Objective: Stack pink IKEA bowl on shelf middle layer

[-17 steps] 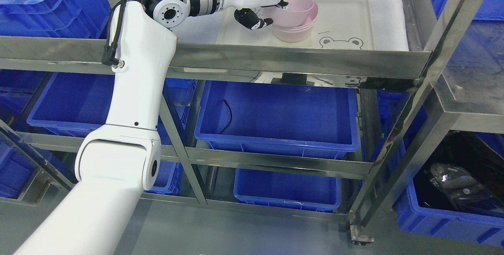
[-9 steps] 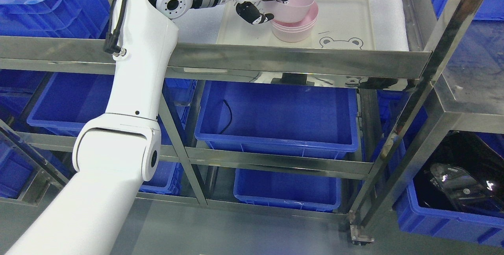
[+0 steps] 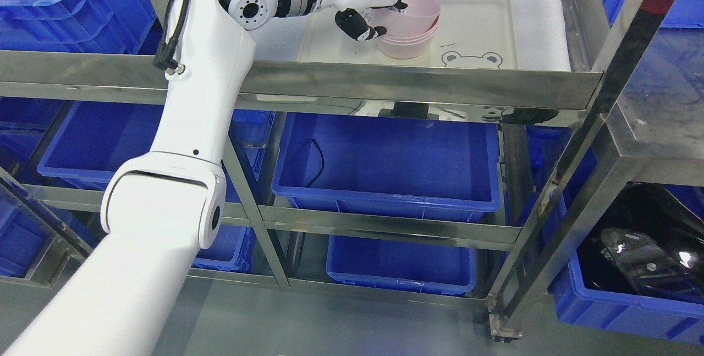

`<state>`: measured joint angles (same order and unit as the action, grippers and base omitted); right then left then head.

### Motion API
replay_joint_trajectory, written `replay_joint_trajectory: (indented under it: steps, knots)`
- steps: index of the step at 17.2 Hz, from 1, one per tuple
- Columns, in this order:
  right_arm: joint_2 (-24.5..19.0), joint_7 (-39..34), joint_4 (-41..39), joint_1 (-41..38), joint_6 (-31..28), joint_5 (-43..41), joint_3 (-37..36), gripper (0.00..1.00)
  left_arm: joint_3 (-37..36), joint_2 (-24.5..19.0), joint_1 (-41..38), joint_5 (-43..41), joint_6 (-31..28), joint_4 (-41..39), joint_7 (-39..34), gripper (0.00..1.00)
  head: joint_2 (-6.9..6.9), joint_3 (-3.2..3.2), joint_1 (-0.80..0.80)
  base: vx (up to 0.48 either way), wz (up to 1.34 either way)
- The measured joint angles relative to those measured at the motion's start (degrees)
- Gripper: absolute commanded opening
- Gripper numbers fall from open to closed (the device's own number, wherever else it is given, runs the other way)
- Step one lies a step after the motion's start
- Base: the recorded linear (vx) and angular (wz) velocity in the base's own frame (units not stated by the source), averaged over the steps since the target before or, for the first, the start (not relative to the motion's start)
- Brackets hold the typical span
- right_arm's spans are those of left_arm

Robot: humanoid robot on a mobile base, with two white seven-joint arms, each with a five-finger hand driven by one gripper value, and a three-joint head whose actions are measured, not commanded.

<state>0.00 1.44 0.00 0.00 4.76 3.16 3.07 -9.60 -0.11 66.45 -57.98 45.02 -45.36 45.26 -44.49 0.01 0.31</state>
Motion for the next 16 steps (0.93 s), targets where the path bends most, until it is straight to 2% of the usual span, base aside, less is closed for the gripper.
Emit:
replay_joint_trajectory:
  steps: [1, 3, 5, 11, 14, 16]
  knots:
    - [0.0, 0.0, 0.0, 0.0, 0.0, 0.0, 0.0, 1.00, -0.3, 0.0, 0.2, 0.0, 0.0, 0.4, -0.2, 0.67, 0.00, 0.00, 0.00, 0.000, 0.00]
    - [0.0, 0.0, 0.0, 0.0, 0.0, 0.0, 0.0, 1.00, -0.6, 0.0, 0.6, 0.0, 0.0, 0.9, -0.4, 0.80, 0.00, 0.00, 0.00, 0.000, 0.00]
    - [0.0, -0.3, 0.0, 0.0, 0.0, 0.0, 0.0, 1.00, -0.8, 0.0, 1.1, 0.2, 0.0, 1.3, -0.5, 0.88, 0.00, 0.00, 0.00, 0.000, 0.00]
    - [0.0, -0.1, 0.0, 0.0, 0.0, 0.0, 0.0, 1.00, 0.8, 0.1, 2.7, 6.0, -0.7, 1.2, -0.2, 0.88, 0.01, 0.00, 0.00, 0.000, 0.00]
    - [0.0, 0.0, 0.0, 0.0, 0.0, 0.0, 0.0, 1.00, 2.9, 0.1, 3.0, 14.2, -4.6, -0.3, 0.0, 0.88, 0.01, 0.00, 0.00, 0.000, 0.00]
    - [0.0, 0.1, 0.0, 0.0, 0.0, 0.0, 0.0, 1.00, 3.5, 0.1, 1.4, 21.7, -7.4, -2.1, -0.7, 0.92, 0.01, 0.00, 0.00, 0.000, 0.00]
